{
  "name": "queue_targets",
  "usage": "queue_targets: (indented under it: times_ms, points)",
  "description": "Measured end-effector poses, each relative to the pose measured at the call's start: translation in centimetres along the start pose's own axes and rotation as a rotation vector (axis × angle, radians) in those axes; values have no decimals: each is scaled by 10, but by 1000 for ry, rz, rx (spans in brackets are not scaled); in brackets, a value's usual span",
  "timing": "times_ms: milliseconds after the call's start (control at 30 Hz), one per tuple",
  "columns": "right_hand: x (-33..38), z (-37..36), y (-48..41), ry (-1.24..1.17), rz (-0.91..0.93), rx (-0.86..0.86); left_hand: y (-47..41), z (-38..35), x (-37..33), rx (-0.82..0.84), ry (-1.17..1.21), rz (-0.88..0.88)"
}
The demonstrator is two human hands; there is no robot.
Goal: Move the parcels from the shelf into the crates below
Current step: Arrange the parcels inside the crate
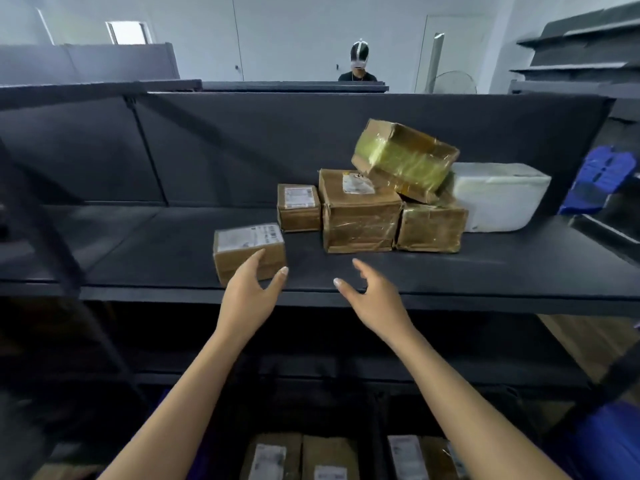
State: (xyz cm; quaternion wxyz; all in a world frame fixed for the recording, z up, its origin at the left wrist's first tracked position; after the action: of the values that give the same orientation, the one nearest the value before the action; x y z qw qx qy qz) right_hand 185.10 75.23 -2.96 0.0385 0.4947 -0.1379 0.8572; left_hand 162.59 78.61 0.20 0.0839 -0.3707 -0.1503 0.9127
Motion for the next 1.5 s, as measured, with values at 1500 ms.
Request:
queue_targets:
  times_ms: [1500]
  points:
    - [55,49,73,53,261,208,69,16,-45,689,450,18]
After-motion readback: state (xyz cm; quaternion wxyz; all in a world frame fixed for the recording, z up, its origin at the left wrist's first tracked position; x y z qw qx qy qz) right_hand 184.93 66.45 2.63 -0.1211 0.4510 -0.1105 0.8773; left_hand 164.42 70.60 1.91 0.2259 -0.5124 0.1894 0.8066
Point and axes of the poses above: each hand's wrist, its own y-axis away from the middle knuckle, its own z-axis out of the back of the hand, x = y × z, the point moved 9 cm from there along -y, towards the middle knuckle, and after that the axes turned 8 degrees about -y, right-handed, at the moved point
